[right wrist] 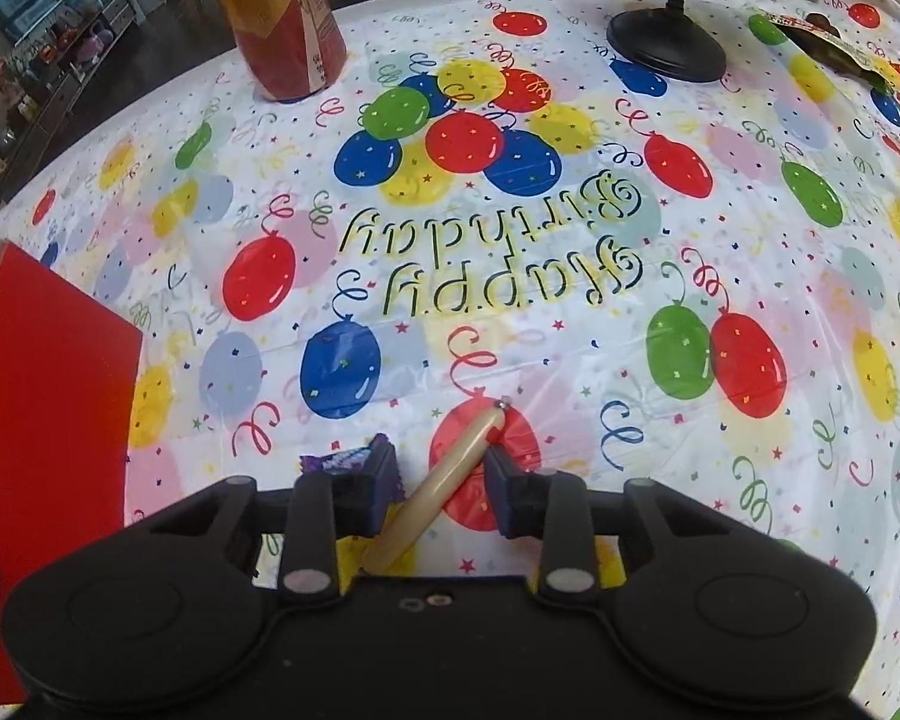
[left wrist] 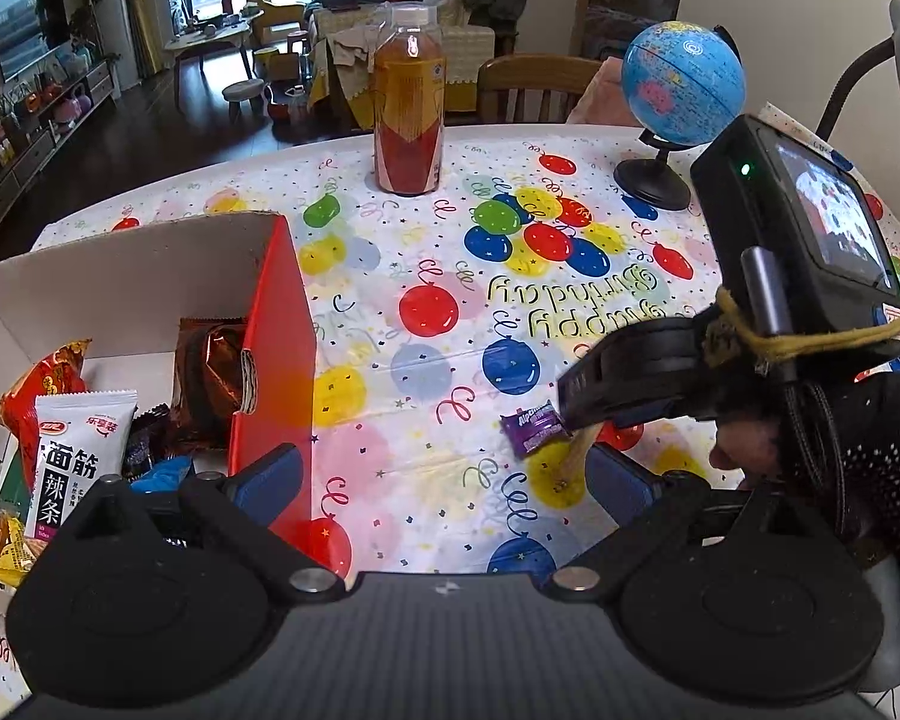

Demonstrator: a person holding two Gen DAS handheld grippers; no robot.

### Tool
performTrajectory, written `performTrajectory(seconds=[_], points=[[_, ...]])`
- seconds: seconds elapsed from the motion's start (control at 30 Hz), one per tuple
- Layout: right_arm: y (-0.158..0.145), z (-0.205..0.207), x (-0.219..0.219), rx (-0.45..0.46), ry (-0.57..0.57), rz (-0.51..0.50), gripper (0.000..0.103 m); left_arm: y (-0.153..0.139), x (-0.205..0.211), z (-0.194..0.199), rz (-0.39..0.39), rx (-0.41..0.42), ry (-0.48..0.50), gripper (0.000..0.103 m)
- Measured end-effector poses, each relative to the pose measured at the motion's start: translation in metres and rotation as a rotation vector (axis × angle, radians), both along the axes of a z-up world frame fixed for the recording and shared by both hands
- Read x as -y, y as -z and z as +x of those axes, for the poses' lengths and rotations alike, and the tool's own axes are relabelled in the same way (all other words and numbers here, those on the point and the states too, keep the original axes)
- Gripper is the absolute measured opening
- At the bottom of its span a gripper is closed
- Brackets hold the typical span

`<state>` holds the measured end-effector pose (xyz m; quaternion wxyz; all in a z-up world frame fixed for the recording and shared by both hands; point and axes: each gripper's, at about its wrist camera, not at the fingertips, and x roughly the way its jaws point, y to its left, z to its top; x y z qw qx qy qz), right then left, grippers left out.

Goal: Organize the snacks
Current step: 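Grasp the beige stick snack with the right tool, then grasp the purple candy with the left tool while the right tool holds the stick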

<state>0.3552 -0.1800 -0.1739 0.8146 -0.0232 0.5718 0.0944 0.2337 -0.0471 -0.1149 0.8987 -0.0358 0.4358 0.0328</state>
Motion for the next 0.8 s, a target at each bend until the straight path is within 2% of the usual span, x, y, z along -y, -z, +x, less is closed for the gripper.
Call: performTrajectory(seconds=[0.13, 0.23, 0.5, 0.67, 0.8], points=[[-0.001, -0.004, -0.001, 0.01, -0.034, -0.02, 0.018, 0.002, 0.001, 0.002, -0.003, -0.006, 0.005, 0.101], [-0.001, -0.005, 0.007, -0.001, -0.034, 0.019, 0.011, 0.003, 0.004, 0.003, -0.007, -0.012, 0.017, 0.098], [-0.012, -0.009, 0.048, 0.01, -0.031, 0.102, 0.01, 0.007, 0.021, 0.019, -0.026, -0.033, 0.043, 0.097], [-0.023, -0.013, 0.079, 0.024, -0.013, 0.138, 0.01, 0.025, 0.029, 0.049, -0.085, -0.088, 0.039, 0.096], [-0.027, -0.017, 0.097, 0.031, 0.0, 0.165, 0.009, 0.046, 0.029, 0.071, -0.119, -0.15, -0.009, 0.077]])
